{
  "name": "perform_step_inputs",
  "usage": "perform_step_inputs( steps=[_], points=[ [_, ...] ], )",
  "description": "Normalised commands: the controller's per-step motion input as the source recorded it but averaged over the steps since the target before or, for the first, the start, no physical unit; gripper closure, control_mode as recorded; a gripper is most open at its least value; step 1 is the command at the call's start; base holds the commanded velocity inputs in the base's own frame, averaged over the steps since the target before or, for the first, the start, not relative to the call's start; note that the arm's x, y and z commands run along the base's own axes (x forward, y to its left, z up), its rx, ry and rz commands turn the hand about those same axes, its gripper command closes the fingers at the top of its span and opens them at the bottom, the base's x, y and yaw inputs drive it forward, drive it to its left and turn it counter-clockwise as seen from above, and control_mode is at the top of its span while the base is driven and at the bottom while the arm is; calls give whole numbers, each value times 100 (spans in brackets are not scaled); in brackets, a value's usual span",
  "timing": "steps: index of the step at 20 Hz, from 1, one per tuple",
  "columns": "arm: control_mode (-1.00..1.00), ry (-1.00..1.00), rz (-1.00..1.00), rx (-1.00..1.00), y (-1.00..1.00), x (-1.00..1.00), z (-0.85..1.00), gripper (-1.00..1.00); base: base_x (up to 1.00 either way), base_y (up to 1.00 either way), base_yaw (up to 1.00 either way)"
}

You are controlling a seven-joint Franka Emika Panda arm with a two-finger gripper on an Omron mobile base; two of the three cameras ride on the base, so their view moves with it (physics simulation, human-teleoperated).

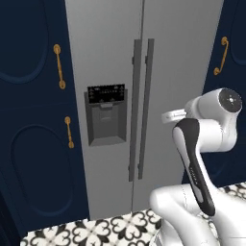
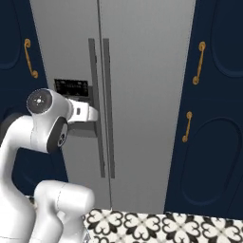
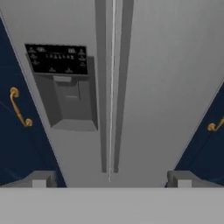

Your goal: Grab a lemon wedge from the fridge and one ice cube from the ice bowl, and put them in the glass of lemonade.

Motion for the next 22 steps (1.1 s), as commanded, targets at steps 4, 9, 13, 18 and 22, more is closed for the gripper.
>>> perform_step_inputs(
  steps=[4, 9, 13, 18, 22],
  points=[
    [-100, 0, -5, 0, -39, 19, 27, -100, 0, 0, 0],
    [-100, 1, -9, 0, -3, 39, 7, -100, 0, 0, 0],
    [-100, -2, -1, 3, 0, 53, 0, -100, 0, 0, 0],
    [-100, -13, 0, 7, 4, 48, 3, -100, 0, 0, 0],
    [-100, -4, 0, 5, 20, 44, 0, -100, 0, 0, 0]
  ],
)
